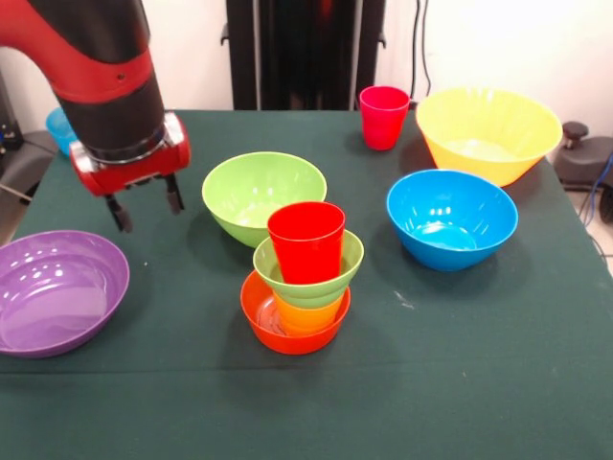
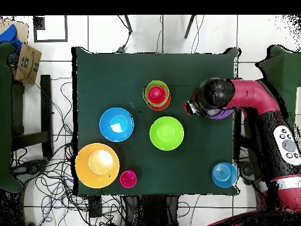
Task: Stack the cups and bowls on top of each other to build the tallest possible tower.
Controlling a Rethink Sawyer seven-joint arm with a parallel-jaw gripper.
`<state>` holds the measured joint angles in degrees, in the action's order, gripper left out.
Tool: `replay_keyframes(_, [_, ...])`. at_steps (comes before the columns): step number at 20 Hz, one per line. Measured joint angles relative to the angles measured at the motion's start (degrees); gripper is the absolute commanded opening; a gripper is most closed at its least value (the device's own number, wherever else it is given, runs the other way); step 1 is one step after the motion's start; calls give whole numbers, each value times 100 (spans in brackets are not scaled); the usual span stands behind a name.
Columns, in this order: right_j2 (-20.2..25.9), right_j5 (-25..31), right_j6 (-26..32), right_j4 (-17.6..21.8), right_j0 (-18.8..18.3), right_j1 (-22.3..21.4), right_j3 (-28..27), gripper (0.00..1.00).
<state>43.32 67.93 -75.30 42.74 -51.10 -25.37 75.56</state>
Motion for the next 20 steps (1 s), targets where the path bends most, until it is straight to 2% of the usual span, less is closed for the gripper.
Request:
replay_keyframes(8, [74,12,173,1,-50,-95,-231,100])
replay_keyframes(13, [108,13,540,1,-60,29,-535,100])
replay_keyframes(15, [131,13,871,1,-96,167,-716,100])
replay_keyframes(20, [140,6,1207,1,-174,329,-826,100])
